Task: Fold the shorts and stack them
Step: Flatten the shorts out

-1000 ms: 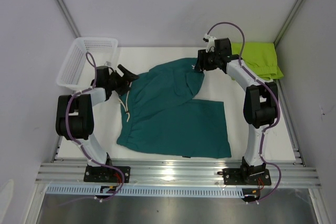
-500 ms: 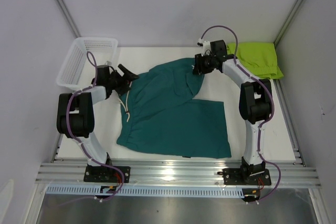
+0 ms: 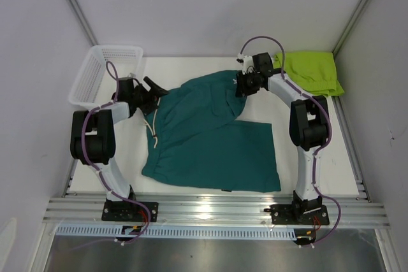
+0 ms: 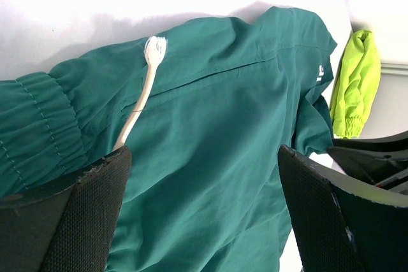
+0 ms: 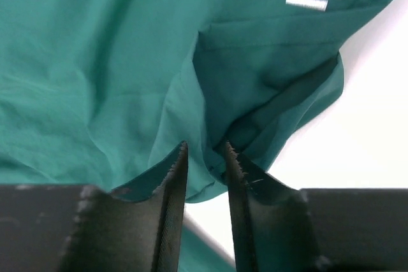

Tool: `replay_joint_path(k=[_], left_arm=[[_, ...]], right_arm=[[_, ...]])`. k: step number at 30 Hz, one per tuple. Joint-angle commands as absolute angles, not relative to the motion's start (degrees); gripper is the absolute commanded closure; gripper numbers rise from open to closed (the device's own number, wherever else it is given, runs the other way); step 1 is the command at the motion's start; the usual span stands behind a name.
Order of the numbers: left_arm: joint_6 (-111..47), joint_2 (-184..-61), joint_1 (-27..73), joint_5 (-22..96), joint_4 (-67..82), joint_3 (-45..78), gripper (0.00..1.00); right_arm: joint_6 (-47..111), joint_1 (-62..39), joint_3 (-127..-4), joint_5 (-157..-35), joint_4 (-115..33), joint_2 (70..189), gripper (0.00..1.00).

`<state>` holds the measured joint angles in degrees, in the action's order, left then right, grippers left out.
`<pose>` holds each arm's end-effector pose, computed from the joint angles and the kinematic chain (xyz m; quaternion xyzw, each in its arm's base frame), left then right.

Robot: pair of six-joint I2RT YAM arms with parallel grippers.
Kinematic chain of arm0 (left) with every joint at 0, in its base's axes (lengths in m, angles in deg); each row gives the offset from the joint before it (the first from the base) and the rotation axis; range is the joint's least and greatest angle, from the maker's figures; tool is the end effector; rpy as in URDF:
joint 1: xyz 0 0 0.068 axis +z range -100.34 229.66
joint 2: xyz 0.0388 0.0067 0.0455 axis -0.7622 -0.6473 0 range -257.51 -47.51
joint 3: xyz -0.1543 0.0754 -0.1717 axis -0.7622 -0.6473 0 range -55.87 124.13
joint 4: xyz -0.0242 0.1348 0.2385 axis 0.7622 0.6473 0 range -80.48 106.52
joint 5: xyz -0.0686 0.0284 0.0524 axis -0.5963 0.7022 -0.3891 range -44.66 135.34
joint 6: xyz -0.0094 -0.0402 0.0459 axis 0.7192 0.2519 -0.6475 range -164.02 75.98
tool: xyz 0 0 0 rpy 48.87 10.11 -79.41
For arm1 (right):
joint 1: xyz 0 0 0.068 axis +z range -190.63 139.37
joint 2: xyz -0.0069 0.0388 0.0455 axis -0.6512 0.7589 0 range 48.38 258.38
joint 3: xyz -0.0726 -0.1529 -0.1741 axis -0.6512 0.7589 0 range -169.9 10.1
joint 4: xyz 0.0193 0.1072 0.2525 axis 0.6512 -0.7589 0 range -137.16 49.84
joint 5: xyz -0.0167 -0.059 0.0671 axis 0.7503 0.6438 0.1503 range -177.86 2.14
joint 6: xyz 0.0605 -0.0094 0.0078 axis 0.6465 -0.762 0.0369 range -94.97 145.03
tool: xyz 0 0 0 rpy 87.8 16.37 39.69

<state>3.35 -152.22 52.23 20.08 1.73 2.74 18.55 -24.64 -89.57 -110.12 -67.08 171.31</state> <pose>0.3939 -0.0023 0.1214 -0.2844 0.8364 -0.3440 0.3183 0.4600 0.1502 0.1717 -0.2443 0.8920 0.2085 0.3180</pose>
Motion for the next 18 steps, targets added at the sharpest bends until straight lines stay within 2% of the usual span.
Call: replay_joint_path(k=[1,4,6,10,11,14,15,18], left_arm=[[1.5,-152.1,52.0,21.0,2.1,5.2,0.03],[1.2,-151.8,52.0,21.0,2.5,5.3,0.03],[1.2,-151.8,52.0,21.0,2.5,5.3,0.03],[1.0,-152.1,52.1,20.8,2.7,5.3,0.03],[1.0,-152.2,52.1,20.8,2.8,5.5,0.04],[1.1,-152.5,52.3,20.7,2.8,5.7,0.03],[1.2,-152.5,52.3,20.7,2.8,5.7,0.03],[1.3,-153.0,52.4,21.2,2.8,5.8,0.03]], right_arm=[[16.2,-23.1,-89.3,-106.1,-68.7,168.5,0.64],[15.9,-23.1,-89.2,-106.1,-68.7,168.2,0.64],[15.9,-23.1,-89.6,-105.8,-69.0,168.2,0.72],[14.3,-22.3,-90.4,-104.3,-71.4,168.3,0.72],[14.2,-22.1,-90.4,-103.3,-71.5,168.2,0.81],[15.3,-21.8,-89.2,-100.7,-71.2,167.6,0.97],[15.8,-21.9,-87.6,-99.9,-70.7,166.7,1.00],[20.3,-23.8,-81.2,-99.4,-64.9,162.9,1.00]])
